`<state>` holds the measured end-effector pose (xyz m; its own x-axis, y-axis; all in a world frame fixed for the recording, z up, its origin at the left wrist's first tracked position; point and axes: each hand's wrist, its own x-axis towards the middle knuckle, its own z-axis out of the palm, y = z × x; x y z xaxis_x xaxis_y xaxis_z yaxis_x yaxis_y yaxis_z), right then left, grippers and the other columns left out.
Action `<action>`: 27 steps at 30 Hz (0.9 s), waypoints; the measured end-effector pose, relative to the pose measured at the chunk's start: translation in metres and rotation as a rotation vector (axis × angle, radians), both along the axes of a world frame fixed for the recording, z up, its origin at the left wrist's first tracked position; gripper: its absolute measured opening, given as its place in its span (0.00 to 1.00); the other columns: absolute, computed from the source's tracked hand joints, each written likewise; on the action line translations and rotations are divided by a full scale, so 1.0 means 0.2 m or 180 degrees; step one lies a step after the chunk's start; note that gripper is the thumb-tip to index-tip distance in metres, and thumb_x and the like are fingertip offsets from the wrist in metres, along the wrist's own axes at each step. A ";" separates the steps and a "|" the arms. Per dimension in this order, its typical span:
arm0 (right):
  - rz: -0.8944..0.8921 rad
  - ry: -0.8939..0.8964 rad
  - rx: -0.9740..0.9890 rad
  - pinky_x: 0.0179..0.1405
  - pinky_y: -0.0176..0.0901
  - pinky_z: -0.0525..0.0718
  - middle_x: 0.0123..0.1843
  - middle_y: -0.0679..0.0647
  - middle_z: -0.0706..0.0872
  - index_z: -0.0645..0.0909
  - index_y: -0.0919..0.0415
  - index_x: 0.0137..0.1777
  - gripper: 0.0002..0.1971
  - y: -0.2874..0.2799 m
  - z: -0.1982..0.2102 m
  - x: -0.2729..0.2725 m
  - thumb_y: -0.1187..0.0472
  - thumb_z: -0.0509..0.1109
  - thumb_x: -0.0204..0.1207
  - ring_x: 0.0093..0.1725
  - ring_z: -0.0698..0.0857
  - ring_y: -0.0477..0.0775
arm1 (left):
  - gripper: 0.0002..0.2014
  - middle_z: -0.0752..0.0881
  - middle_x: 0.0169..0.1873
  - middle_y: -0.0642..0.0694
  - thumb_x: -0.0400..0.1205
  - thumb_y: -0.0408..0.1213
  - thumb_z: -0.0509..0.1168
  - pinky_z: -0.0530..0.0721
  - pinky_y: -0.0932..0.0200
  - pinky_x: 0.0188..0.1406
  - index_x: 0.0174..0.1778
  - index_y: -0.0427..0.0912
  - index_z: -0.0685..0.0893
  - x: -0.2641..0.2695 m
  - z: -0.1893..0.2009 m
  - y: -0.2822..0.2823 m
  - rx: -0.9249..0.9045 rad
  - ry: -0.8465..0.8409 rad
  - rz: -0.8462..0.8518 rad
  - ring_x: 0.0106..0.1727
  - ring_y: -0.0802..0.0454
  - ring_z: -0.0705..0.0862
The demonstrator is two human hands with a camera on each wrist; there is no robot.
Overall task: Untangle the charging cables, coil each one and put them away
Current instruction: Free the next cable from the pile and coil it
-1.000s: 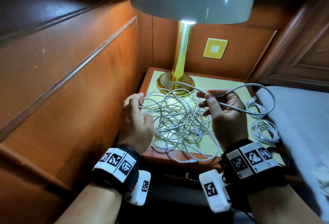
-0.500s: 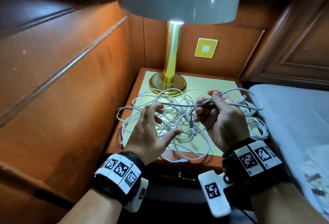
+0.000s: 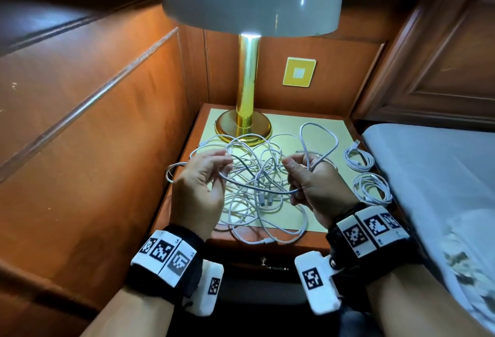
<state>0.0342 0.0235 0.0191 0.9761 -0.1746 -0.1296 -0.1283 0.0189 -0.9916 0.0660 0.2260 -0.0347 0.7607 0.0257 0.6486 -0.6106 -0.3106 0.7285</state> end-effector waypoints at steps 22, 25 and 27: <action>0.0217 -0.0457 -0.2027 0.39 0.43 0.86 0.32 0.49 0.87 0.84 0.55 0.50 0.06 0.07 -0.12 0.07 0.59 0.66 0.85 0.32 0.87 0.44 | 0.15 0.86 0.64 0.40 0.83 0.23 0.68 0.89 0.43 0.58 0.64 0.39 0.82 -0.13 0.12 -0.02 -0.0178 -0.0280 -0.0745 0.65 0.46 0.87; 0.0051 -0.0681 -0.1807 0.37 0.42 0.86 0.32 0.48 0.87 0.85 0.54 0.51 0.05 0.05 -0.08 0.07 0.59 0.67 0.85 0.33 0.88 0.43 | 0.23 0.80 0.72 0.49 0.83 0.28 0.69 0.88 0.49 0.60 0.73 0.44 0.73 -0.12 0.10 -0.02 -0.0102 0.0137 -0.0675 0.69 0.54 0.85; 0.0029 -0.0792 -0.1635 0.34 0.36 0.84 0.34 0.46 0.87 0.86 0.51 0.50 0.05 0.05 -0.07 0.07 0.59 0.68 0.85 0.33 0.87 0.39 | 0.26 0.77 0.72 0.59 0.83 0.31 0.71 0.88 0.53 0.61 0.73 0.53 0.69 -0.12 0.09 -0.03 -0.0084 0.0393 -0.0570 0.66 0.59 0.86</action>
<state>0.0482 0.0328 0.0057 0.9681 -0.1458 0.2037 0.1124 -0.4737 -0.8735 0.0411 0.2209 -0.0165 0.8284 -0.1011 0.5510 -0.5598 -0.1851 0.8077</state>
